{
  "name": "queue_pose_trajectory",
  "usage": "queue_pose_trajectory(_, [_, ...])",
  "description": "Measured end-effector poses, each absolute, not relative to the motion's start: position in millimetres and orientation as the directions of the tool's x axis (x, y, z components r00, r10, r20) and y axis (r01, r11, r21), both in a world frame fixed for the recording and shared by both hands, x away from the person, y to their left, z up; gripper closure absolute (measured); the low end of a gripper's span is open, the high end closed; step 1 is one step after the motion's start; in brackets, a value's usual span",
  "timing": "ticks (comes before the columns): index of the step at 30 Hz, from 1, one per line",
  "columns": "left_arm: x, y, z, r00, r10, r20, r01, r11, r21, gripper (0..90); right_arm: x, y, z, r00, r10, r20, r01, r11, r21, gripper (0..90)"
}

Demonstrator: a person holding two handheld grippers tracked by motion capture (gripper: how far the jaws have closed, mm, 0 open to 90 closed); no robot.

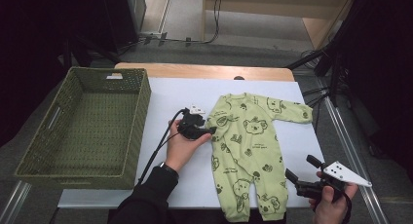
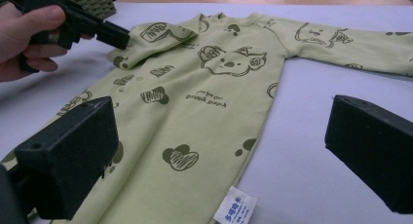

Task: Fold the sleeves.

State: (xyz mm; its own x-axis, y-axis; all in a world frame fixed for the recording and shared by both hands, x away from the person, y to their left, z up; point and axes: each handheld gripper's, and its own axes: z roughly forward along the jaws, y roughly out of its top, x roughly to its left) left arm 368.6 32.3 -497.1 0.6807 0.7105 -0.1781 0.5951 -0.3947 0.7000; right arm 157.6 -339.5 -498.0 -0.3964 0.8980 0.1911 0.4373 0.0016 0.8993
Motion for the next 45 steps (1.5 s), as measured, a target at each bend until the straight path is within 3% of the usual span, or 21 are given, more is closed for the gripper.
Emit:
queue_pose_trajectory(2, [369,30,-501,0.682,0.702,-0.205,0.613,-0.396,0.684,40.7,158,-339,-498,-0.396,0.898,0.193,0.438,0.000,0.899,0.0])
queue_pose_trajectory(3, [368,29,-502,0.684,0.700,-0.205,0.610,-0.396,0.686,45.3,158,-339,-498,-0.396,0.898,0.192,0.438,0.001,0.899,0.0])
queue_pose_trajectory(7, [364,24,-499,0.720,0.671,-0.175,0.563,-0.419,0.712,77.3,158,-340,-498,-0.397,0.898,0.189,0.435,0.003,0.900,0.0])
queue_pose_trajectory(9, [360,21,-495,0.744,0.652,-0.146,0.533,-0.447,0.719,79.6,158,-340,-498,-0.394,0.898,0.196,0.438,-0.005,0.899,0.0])
queue_pose_trajectory(17, [344,6,-481,0.802,0.580,-0.141,0.465,-0.459,0.757,77.7,158,-340,-498,-0.395,0.898,0.196,0.439,-0.003,0.899,0.0])
queue_pose_trajectory(21, [337,-3,-476,0.865,0.470,-0.177,0.424,-0.494,0.759,65.4,158,-340,-499,-0.395,0.897,0.198,0.440,-0.004,0.898,0.0])
queue_pose_trajectory(24, [334,-3,-472,0.877,0.447,-0.175,0.402,-0.486,0.775,59.7,158,-340,-498,-0.394,0.897,0.198,0.439,-0.005,0.898,0.0])
queue_pose_trajectory(33, [358,19,-482,0.747,0.648,-0.146,0.510,-0.418,0.752,66.3,158,-341,-498,-0.395,0.897,0.199,0.439,-0.006,0.898,0.0])
queue_pose_trajectory(38, [377,31,-491,0.639,0.759,-0.128,0.575,-0.361,0.734,63.2,157,-342,-499,-0.392,0.897,0.202,0.442,-0.009,0.897,0.0])
queue_pose_trajectory(45, [392,34,-496,0.613,0.776,-0.147,0.602,-0.338,0.723,60.7,158,-342,-499,-0.390,0.898,0.203,0.444,-0.010,0.896,0.0])
